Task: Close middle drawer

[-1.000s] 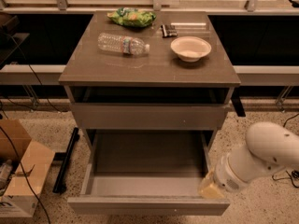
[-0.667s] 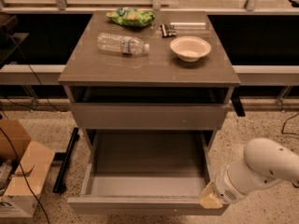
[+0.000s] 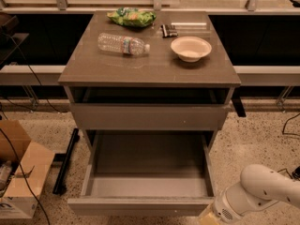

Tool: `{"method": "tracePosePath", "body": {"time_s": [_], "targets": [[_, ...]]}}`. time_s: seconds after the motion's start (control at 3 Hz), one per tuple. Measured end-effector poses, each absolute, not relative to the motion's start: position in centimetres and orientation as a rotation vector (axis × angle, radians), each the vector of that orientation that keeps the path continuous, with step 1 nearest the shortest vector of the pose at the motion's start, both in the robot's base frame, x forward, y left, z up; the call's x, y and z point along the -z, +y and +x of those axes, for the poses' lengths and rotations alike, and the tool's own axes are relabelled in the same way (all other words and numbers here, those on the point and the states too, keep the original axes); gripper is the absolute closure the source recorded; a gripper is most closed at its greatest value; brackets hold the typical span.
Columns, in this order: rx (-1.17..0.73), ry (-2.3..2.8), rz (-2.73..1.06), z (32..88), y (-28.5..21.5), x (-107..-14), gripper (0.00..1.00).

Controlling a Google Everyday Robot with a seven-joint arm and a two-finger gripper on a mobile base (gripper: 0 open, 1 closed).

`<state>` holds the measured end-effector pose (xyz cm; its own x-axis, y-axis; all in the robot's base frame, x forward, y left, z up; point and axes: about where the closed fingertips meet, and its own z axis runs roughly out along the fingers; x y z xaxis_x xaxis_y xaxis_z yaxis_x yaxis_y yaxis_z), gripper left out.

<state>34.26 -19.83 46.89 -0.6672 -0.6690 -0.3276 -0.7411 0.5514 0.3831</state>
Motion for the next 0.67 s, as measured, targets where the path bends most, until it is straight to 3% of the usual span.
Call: {"method": "tracePosePath", "body": {"time_s": [0.67], "targets": [[-0.818, 2.649, -1.184, 37.1, -18.3, -41.1, 1.00]]}}
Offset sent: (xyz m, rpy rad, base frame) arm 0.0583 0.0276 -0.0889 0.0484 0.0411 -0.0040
